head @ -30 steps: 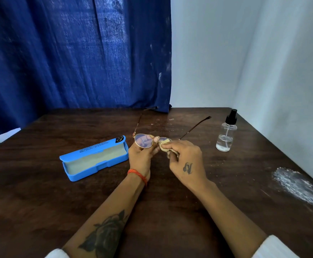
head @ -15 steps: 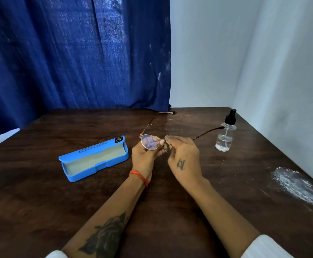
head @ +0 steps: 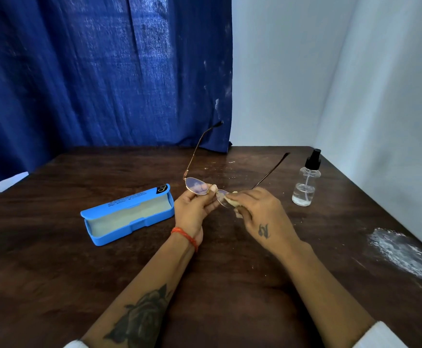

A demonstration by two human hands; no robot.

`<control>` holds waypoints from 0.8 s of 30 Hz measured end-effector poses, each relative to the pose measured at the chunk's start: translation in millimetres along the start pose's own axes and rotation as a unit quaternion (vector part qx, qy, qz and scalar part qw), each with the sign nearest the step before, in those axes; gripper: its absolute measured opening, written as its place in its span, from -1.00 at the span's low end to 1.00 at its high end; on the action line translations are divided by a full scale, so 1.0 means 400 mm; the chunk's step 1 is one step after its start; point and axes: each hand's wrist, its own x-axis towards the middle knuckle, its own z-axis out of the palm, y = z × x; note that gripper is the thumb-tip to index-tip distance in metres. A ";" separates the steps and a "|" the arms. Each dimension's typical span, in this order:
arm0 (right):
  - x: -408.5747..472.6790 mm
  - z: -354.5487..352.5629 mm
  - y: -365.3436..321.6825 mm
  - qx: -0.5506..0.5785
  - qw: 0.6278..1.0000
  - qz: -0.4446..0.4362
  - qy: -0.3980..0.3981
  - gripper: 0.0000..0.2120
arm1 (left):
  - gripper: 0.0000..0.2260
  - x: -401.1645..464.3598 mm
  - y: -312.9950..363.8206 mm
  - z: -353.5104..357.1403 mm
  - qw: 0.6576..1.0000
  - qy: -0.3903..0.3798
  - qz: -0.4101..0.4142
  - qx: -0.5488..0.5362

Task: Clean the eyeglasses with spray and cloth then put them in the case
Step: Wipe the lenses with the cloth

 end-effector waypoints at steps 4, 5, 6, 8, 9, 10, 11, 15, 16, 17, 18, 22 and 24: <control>0.007 -0.008 0.002 0.070 0.995 0.055 0.044 -0.72 | -0.92 0.003 0.012 -0.002 0.999 -0.004 -0.038 -0.013; 0.010 -0.012 0.005 0.087 0.992 0.072 0.051 -0.74 | -0.94 0.003 0.014 0.000 0.999 -0.006 -0.046 -0.013; 0.012 -0.014 0.007 0.105 0.989 0.091 0.054 -0.76 | -0.95 0.002 0.015 0.001 0.999 -0.008 -0.053 -0.012; 0.017 -0.016 0.012 0.153 0.976 0.146 0.054 -0.78 | -0.97 0.000 0.016 0.004 0.998 -0.015 -0.066 -0.008; 0.020 -0.017 0.015 0.185 0.965 0.180 0.053 -0.79 | -0.96 -0.001 0.017 0.006 0.997 -0.019 -0.071 -0.006; 0.022 -0.018 0.019 0.223 0.949 0.216 0.049 -0.79 | -0.96 -0.002 0.016 0.007 0.997 -0.024 -0.076 -0.002; 0.023 -0.018 0.025 0.269 0.928 0.255 0.043 -0.79 | -0.95 -0.003 0.016 0.008 0.996 -0.028 -0.079 0.005; 0.022 -0.016 0.038 0.428 0.822 0.373 0.044 -0.79 | -0.96 -0.007 0.009 0.016 0.996 -0.028 -0.078 0.042; 0.021 -0.014 0.039 0.414 0.825 0.376 0.077 -0.79 | -0.96 -0.008 0.008 0.017 0.996 -0.026 -0.077 0.045; 0.021 -0.015 0.038 0.363 0.848 0.365 0.125 -0.78 | -0.94 -0.008 0.007 0.018 0.996 -0.023 -0.075 0.047; 0.020 -0.017 0.035 0.290 0.882 0.328 0.178 -0.77 | -0.93 -0.007 0.006 0.018 0.996 -0.020 -0.072 0.047; 0.010 0.004 0.004 0.065 0.972 0.058 0.220 -0.75 | -0.93 -0.007 0.001 0.022 0.998 -0.023 -0.052 0.033; 0.005 0.033 -0.012 0.001 0.985 0.009 0.171 -0.77 | -0.93 -0.010 -0.002 0.022 0.998 -0.029 -0.043 0.024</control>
